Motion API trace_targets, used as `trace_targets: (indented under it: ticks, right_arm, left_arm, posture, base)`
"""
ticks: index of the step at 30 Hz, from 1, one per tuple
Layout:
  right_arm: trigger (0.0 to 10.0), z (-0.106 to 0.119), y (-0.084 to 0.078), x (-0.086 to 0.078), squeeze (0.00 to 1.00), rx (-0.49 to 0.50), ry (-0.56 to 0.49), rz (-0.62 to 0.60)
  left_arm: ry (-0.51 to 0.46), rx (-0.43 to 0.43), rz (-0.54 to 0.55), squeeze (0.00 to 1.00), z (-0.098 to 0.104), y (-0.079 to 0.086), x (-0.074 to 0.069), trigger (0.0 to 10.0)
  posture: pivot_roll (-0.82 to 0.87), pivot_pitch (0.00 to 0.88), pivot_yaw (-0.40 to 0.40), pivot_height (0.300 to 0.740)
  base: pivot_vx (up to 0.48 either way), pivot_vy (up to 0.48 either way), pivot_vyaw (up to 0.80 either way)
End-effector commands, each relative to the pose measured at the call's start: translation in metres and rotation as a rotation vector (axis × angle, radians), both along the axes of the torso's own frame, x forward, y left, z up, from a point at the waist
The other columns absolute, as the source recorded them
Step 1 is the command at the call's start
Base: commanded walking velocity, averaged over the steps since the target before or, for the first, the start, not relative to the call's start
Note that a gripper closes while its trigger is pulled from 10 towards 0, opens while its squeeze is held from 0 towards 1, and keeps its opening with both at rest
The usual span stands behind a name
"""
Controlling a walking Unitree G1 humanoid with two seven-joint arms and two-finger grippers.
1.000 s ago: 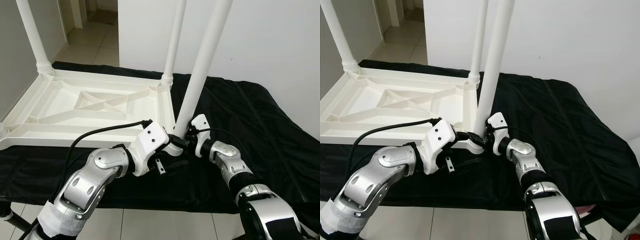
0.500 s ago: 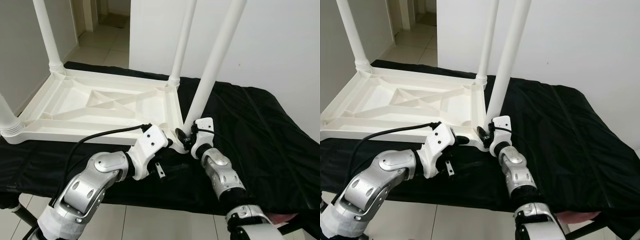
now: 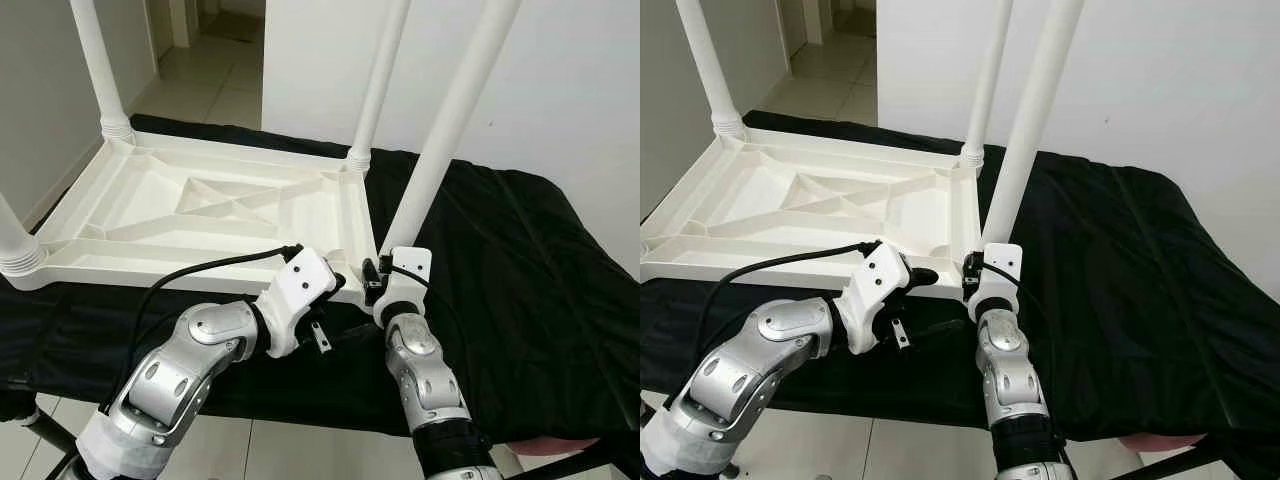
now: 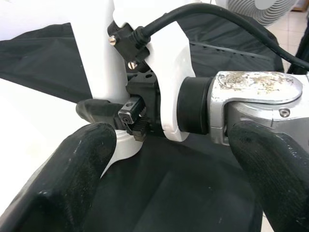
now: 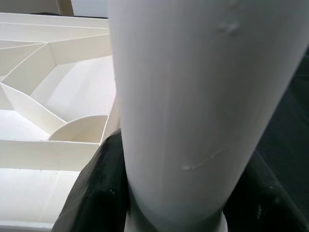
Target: Building children table
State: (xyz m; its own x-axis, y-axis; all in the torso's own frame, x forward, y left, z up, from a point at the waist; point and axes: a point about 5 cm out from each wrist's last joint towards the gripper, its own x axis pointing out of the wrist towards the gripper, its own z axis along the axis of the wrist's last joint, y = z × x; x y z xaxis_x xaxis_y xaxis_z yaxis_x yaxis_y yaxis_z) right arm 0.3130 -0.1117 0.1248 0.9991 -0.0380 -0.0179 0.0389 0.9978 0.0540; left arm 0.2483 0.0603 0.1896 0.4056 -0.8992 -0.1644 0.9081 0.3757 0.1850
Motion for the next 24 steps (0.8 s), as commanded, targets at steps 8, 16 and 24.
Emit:
trace_targets:
  ticks: [8,16,24]
  right_arm:
    - [10.0,0.002,-0.026,-0.014,1.00,0.011,-0.038,-0.032]
    - [10.0,-0.006,-0.038,-0.013,0.00,-0.040,-0.024,0.217]
    - [10.0,-0.010,-0.050,-0.009,0.00,-0.150,-0.034,0.452]
  left_arm:
    - [-0.001,0.002,0.024,0.00,-0.002,0.000,0.001,10.0]
    - [0.002,-0.001,0.027,0.00,-0.003,0.000,0.000,10.0]
    - [0.001,-0.002,0.026,0.00,-0.003,0.000,-0.001,10.0]
  posture:
    - [0.06,0.000,-0.117,0.740]
    - [0.06,0.000,-0.116,0.740]
    - [0.05,0.000,-0.105,0.740]
  base:
    - [0.000,0.000,0.00]
    - [0.000,0.000,0.00]
    - [0.000,0.000,0.00]
